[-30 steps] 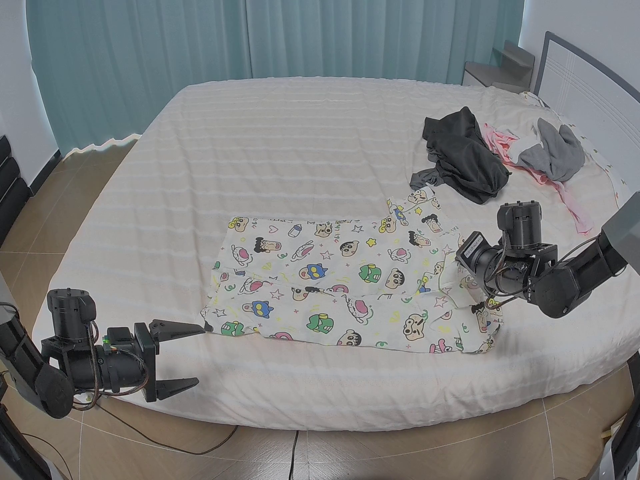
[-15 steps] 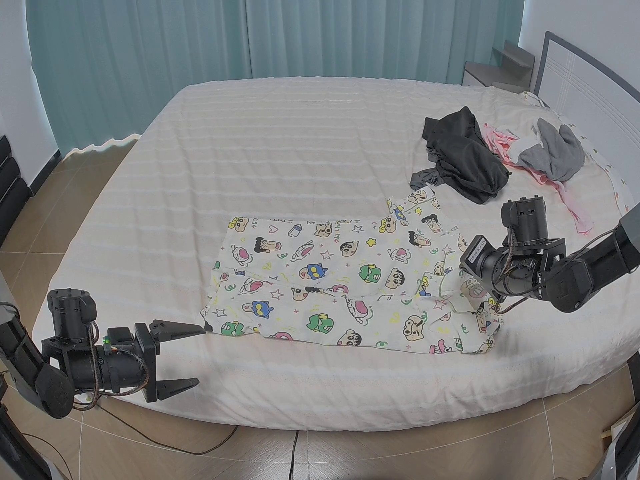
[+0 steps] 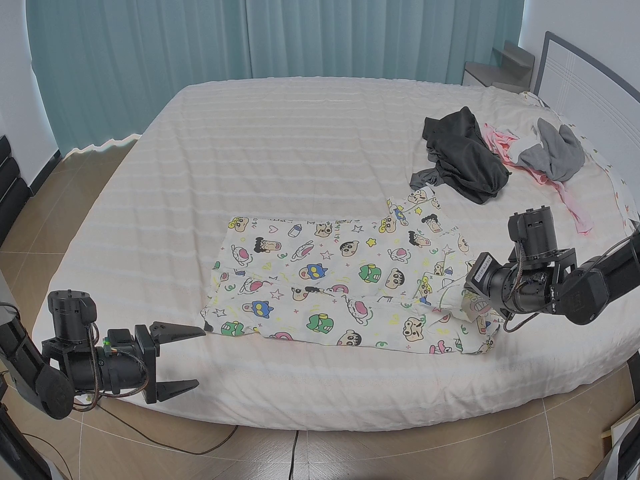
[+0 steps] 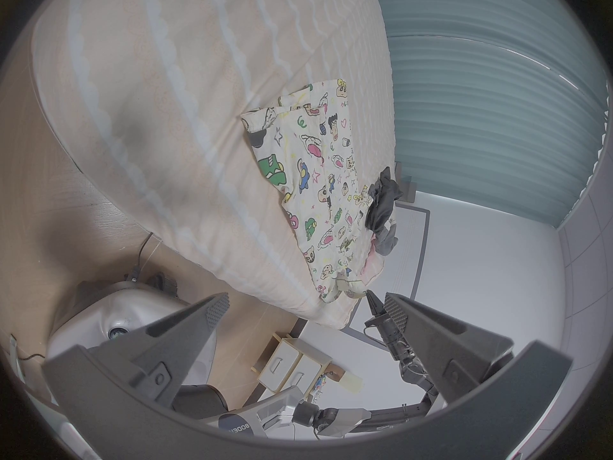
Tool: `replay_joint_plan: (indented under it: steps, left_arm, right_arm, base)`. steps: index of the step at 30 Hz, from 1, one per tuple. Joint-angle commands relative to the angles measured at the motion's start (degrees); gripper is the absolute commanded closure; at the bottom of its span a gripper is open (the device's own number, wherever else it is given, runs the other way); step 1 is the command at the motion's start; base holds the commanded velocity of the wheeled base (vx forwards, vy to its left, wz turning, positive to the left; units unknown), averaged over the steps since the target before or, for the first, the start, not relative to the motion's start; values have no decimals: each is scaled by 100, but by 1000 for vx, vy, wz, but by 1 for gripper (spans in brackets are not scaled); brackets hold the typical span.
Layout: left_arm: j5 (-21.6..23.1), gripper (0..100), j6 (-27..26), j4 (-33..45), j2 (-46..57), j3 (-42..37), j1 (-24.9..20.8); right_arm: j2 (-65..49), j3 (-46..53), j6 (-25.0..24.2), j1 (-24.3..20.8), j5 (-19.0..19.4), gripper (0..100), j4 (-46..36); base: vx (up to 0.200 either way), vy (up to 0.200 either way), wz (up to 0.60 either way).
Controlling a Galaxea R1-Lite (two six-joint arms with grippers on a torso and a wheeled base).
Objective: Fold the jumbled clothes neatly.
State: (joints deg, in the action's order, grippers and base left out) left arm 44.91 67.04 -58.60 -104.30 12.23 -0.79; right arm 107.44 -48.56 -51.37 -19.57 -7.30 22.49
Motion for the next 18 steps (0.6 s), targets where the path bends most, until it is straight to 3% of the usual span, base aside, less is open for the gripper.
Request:
replay_joint_plan:
  steps: [1,18]
  left_arm:
    - [0,0,2,-2,-11,-1,0]
    - [-9,0,-6,-2,-29,-1,0]
  right_arm:
    - [-258,101,4,-82,1,100,-113]
    - [-241,30,-101,-153,1,100,-817]
  base:
    - [0,0,0]
    - [0,0,0]
